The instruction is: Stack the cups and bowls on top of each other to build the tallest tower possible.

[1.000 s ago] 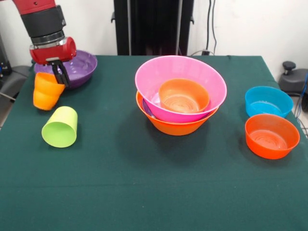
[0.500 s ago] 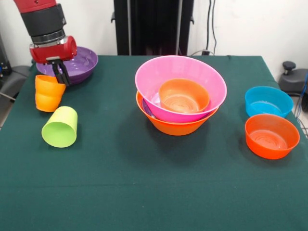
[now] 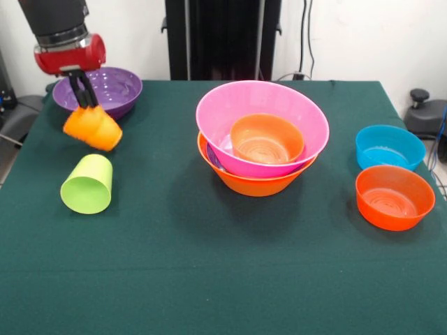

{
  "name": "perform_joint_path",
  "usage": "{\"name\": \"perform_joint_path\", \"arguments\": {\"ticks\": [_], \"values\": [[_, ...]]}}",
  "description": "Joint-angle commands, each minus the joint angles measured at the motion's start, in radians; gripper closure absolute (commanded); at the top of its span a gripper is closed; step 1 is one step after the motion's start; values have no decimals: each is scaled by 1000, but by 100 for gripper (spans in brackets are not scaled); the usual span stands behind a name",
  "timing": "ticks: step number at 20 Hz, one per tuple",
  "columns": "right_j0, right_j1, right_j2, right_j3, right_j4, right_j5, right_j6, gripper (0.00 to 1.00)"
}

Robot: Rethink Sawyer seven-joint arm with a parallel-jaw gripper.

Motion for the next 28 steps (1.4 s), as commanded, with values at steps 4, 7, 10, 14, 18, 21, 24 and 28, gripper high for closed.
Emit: {"name": "perform_joint_path", "arguments": {"ticks": [4,7,10,14,18,21,24,28], "values": [[117,-192,30,-48,131,294,-16,100],[135,-209,24,-48,147,306,-1,100],[151,-230,18,-39,170,319,17,100],[179,-265,4,-20,199,328,46,100],[226,-292,-25,17,211,283,107,100],[267,-306,-50,43,216,243,158,100],[298,-320,-71,69,229,214,192,100],[342,-342,-101,92,248,196,224,100]]}}
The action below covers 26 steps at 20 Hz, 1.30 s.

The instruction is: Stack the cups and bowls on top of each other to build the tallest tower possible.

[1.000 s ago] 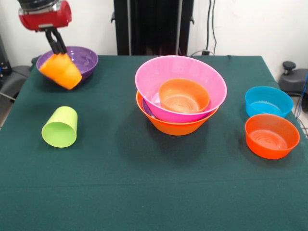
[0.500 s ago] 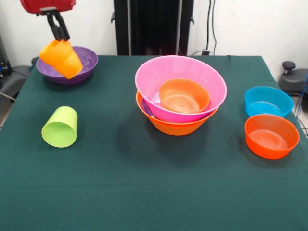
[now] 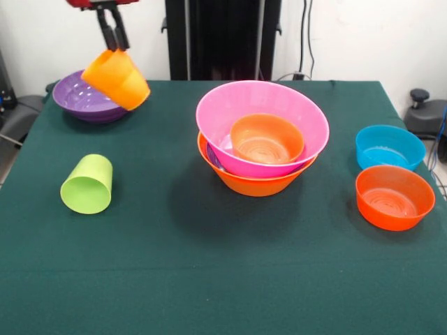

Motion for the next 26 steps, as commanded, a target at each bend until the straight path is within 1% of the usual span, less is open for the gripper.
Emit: {"name": "perform_joint_path", "arguments": {"ticks": [1,6,12,15,22,26], "values": [[96,-30,-84,90,33,-52,222,100],[135,-31,-115,113,36,-95,250,100],[159,-23,-142,145,26,-160,268,100],[174,-39,-151,175,31,-181,289,100],[275,-87,-193,234,71,-220,402,100],[332,-114,-210,239,105,-205,447,100]]}}
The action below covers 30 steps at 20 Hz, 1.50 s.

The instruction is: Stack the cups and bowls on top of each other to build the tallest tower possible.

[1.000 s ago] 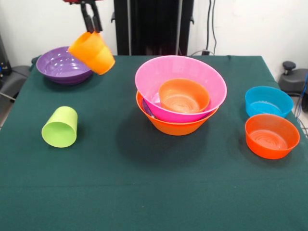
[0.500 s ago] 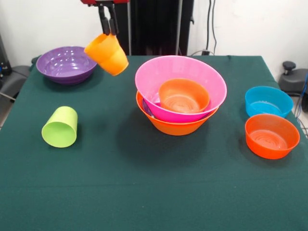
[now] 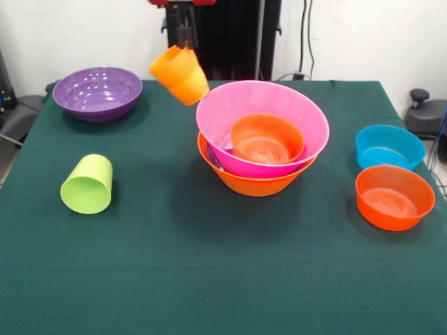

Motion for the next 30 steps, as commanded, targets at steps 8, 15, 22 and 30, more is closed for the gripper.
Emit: {"name": "perform_joint_path", "arguments": {"ticks": [8,15,22,30], "values": [[174,-25,-105,58,57,-39,269,100],[199,-9,-130,50,50,-57,285,100],[241,67,-166,-45,26,-58,312,100],[363,160,-259,-208,14,-29,399,100]]}}
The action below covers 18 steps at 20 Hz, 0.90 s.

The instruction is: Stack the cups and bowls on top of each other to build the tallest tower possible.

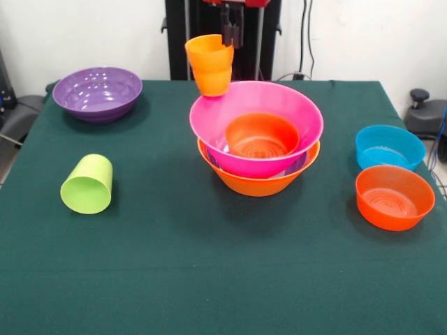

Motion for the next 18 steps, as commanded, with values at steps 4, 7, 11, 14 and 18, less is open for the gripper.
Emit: {"name": "perform_joint_path", "arguments": {"ticks": [4,7,11,14,18], "values": [[157,150,-113,-220,8,34,270,100],[174,141,-123,-227,30,60,265,100],[197,128,-136,-236,49,94,272,100],[211,115,-144,-243,63,127,275,100],[216,114,-153,-242,68,120,262,100]]}}
